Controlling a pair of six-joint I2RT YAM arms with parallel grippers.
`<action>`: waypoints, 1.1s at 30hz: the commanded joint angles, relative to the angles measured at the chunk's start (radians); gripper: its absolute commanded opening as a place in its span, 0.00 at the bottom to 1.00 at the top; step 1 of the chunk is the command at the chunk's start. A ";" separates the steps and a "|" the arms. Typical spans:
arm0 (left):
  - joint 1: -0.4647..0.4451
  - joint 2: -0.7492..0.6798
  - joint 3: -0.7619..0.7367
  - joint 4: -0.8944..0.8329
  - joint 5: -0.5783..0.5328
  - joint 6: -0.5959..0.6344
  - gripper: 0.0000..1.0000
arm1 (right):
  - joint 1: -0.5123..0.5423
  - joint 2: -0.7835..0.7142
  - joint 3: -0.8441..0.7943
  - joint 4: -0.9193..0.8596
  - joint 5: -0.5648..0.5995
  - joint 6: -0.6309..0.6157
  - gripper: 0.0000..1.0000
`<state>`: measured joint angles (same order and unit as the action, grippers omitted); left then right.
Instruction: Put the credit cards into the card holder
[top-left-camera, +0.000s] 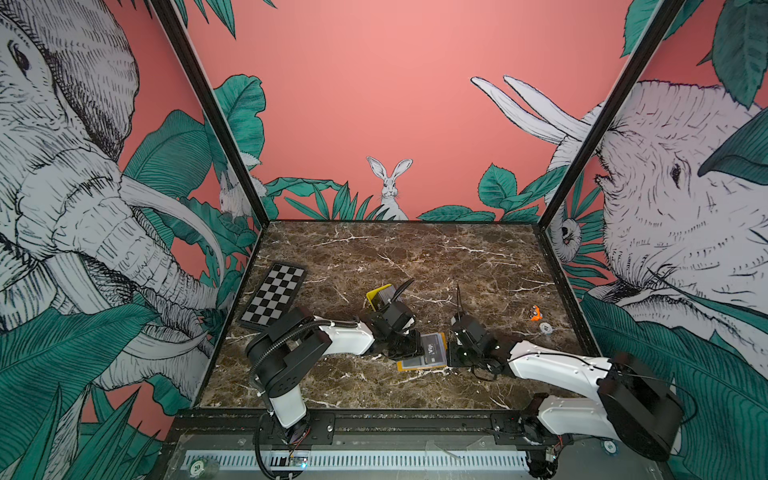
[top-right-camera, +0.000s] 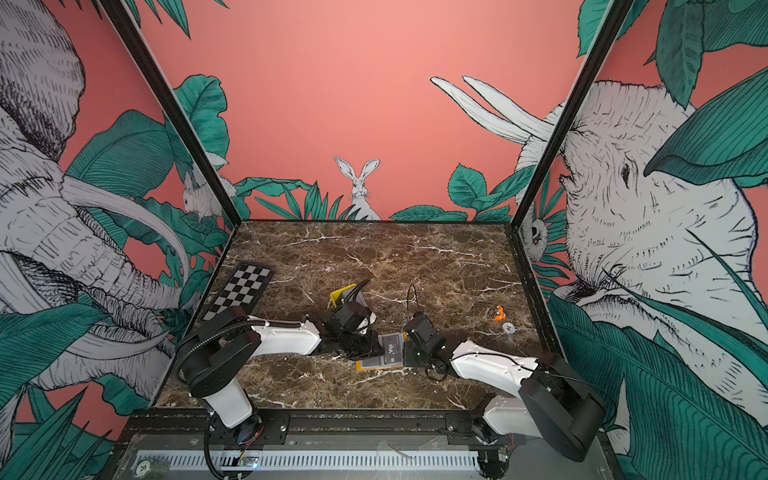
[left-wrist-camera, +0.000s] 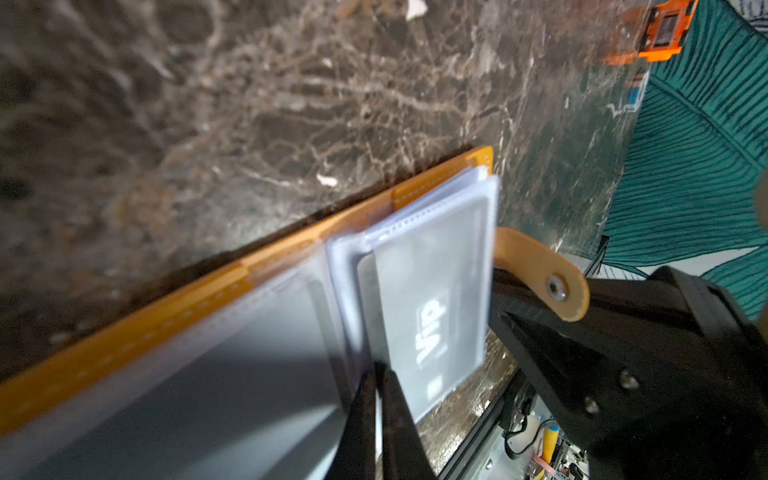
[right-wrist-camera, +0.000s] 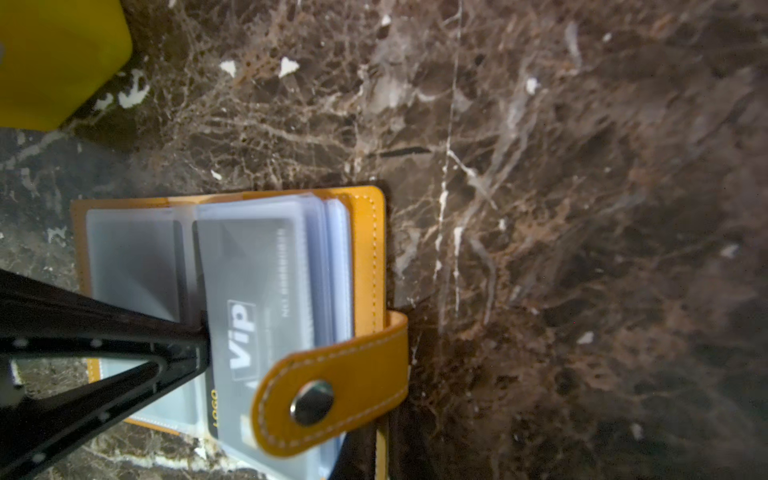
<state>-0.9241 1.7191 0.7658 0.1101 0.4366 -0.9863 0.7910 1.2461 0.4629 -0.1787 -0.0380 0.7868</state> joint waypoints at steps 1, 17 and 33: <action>-0.007 0.018 0.013 -0.028 -0.024 0.013 0.08 | -0.004 -0.062 -0.023 -0.053 0.023 0.019 0.12; -0.012 0.027 0.021 -0.050 -0.028 0.023 0.06 | -0.031 -0.112 -0.069 0.125 -0.140 0.047 0.16; -0.005 -0.120 0.003 -0.121 -0.098 0.071 0.17 | -0.029 -0.057 -0.033 0.195 -0.215 0.009 0.16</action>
<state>-0.9298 1.6752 0.7769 0.0593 0.3943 -0.9562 0.7647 1.1736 0.4046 -0.0116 -0.2424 0.8127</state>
